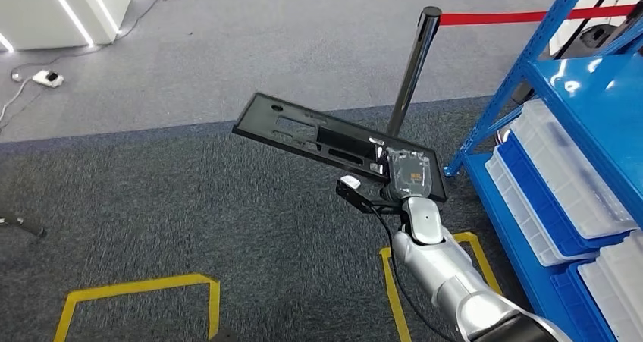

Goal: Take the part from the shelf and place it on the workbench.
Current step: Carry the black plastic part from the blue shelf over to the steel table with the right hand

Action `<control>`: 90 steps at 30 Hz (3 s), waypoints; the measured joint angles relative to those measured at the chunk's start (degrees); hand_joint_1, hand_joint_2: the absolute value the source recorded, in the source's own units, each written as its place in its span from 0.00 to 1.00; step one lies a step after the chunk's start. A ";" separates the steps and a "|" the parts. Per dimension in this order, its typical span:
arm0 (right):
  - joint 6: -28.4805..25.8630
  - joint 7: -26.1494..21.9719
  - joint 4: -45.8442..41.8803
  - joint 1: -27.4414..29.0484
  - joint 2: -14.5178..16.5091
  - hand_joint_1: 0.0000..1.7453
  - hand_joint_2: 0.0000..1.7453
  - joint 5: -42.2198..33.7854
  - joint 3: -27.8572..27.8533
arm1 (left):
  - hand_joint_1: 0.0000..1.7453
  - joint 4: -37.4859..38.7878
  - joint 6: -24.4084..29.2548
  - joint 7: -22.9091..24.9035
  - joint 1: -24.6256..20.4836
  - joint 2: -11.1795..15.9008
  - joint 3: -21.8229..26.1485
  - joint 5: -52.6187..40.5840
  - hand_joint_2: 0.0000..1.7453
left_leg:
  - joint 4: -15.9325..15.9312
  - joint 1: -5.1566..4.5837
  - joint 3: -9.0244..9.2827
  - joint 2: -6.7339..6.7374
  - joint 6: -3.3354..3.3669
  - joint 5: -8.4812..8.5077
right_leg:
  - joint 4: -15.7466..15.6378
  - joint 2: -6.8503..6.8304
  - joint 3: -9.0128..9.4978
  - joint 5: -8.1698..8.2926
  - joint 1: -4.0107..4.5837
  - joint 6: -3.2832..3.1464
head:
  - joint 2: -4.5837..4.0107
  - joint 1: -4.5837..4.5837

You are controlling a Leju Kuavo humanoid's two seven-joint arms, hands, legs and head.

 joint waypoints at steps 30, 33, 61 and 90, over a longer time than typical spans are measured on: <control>0.15 -0.19 -5.38 3.37 -4.33 1.00 1.00 3.17 -2.09 | 0.00 0.00 0.25 -0.78 0.46 0.26 0.91 -0.17 1.00 | 0.02 -0.15 0.06 0.25 0.04 -0.45 | -2.31 -0.56 0.36 1.68 -0.13 0.54 | 0.00 -0.37; 0.54 -0.23 -5.54 3.88 -4.98 1.00 1.00 3.71 -2.09 | 0.00 0.00 0.34 -0.81 0.12 0.26 1.04 -0.17 1.00 | 0.15 -0.14 0.06 -1.94 0.50 -0.46 | 7.82 1.75 -4.97 -2.16 -0.27 0.85 | 0.00 -0.36; 1.18 -1.22 -8.52 5.41 -6.78 1.00 1.00 2.22 -3.09 | 0.00 0.00 0.91 -1.00 0.42 0.60 1.44 -0.02 1.00 | 0.27 0.06 0.03 0.62 -0.13 -0.83 | -0.46 -0.09 0.30 0.08 -0.59 1.25 | 0.00 -0.55; 2.03 -1.84 -10.58 8.26 -7.67 1.00 1.00 1.97 -3.43 | 0.00 0.00 1.74 -0.86 0.96 1.04 1.83 -0.43 1.00 | 0.77 0.54 -0.03 0.87 -1.25 -1.40 | -5.08 -1.85 2.43 2.31 -0.89 1.70 | 0.00 -0.69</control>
